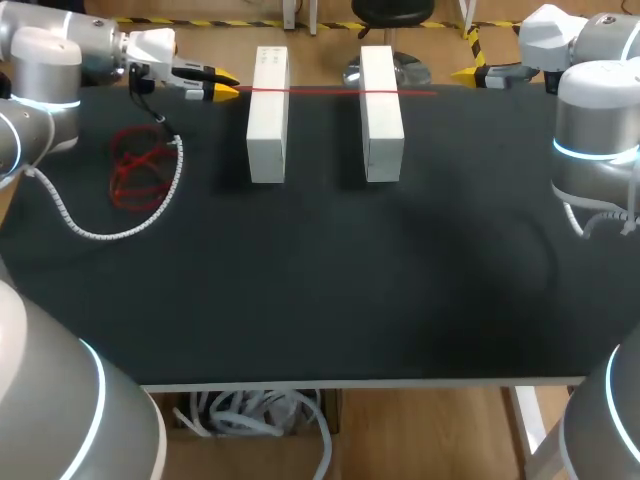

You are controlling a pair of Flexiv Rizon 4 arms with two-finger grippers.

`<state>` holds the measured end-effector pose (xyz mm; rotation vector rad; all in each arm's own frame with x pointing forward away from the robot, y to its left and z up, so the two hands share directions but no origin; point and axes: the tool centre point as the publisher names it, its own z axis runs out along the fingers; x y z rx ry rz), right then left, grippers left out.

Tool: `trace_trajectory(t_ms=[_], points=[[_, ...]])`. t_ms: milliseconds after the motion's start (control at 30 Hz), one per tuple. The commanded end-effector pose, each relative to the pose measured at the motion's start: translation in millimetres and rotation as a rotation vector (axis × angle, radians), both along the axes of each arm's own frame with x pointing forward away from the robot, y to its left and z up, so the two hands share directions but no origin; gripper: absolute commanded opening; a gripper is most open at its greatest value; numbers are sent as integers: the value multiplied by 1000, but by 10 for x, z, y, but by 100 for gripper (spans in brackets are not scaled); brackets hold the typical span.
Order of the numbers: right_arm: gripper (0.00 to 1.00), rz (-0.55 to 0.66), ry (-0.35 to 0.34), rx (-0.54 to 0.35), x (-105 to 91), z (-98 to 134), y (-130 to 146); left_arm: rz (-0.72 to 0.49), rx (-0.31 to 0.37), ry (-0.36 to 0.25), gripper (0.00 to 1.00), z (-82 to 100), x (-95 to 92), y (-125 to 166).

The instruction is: Grab the tape and strap the tape.

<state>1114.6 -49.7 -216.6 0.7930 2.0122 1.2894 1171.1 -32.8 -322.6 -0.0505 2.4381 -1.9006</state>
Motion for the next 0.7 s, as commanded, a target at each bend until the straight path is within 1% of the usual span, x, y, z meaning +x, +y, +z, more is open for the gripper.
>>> trace_trajectory(t_ms=[33,67,233,267,300,467,533,700], points=[[100,0,0,0,-1,0,0,-3,-2,-1,19,-14,33,1],[100,0,0,0,-1,0,0,-3,-1,-4,16,-14,35,1],[100,0,0,0,-1,0,0,-8,4,-5,14,-29,40,10],[100,0,0,0,-1,0,0,-8,4,-4,10,-30,40,10],[100,0,0,0,-1,0,0,-7,5,-3,8,-31,40,11],[100,0,0,0,-1,0,0,-3,0,1,5,-29,39,3],[100,0,0,0,-1,0,0,-4,-1,0,0,-25,38,-3],[100,0,0,0,-1,0,0,-13,-5,-5,0,1,17,-13]])
